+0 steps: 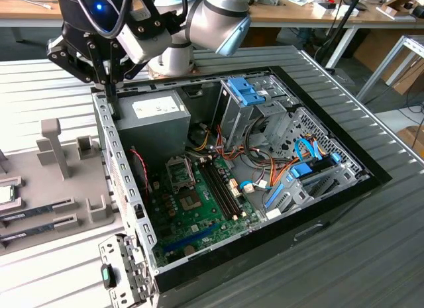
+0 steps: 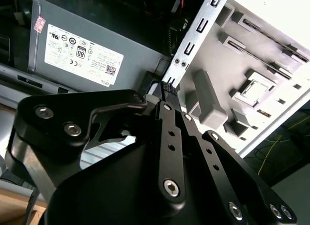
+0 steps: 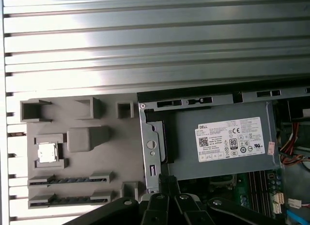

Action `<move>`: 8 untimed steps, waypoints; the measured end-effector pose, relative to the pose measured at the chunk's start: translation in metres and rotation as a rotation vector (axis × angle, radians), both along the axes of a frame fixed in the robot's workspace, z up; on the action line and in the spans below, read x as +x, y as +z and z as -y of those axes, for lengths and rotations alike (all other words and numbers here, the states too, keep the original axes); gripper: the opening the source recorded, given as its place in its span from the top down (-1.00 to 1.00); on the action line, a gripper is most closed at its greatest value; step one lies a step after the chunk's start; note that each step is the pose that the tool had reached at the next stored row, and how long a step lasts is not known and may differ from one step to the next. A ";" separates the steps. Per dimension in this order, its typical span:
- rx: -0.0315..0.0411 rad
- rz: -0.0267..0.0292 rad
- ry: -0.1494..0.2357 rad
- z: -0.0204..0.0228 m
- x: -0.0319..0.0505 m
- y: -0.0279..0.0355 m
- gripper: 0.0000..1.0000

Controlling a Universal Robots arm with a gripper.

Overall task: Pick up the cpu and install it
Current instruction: 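Reach for the cpu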

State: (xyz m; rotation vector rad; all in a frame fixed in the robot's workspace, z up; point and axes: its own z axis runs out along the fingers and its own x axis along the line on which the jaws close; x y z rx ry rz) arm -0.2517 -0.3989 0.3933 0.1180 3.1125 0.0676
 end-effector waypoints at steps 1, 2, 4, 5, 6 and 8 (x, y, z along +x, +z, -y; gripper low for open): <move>-0.0001 0.0000 0.000 0.0000 -0.0002 0.0000 0.79; -0.0001 -0.0001 0.000 0.0000 -0.0004 0.0000 0.79; -0.0001 -0.0001 0.000 0.0000 -0.0012 0.0000 0.79; -0.0001 0.0000 0.000 0.0000 -0.0014 0.0000 0.79; -0.0001 -0.0001 0.000 0.0000 -0.0019 0.0000 0.79; -0.0001 0.0000 0.000 0.0000 -0.0033 0.0000 0.79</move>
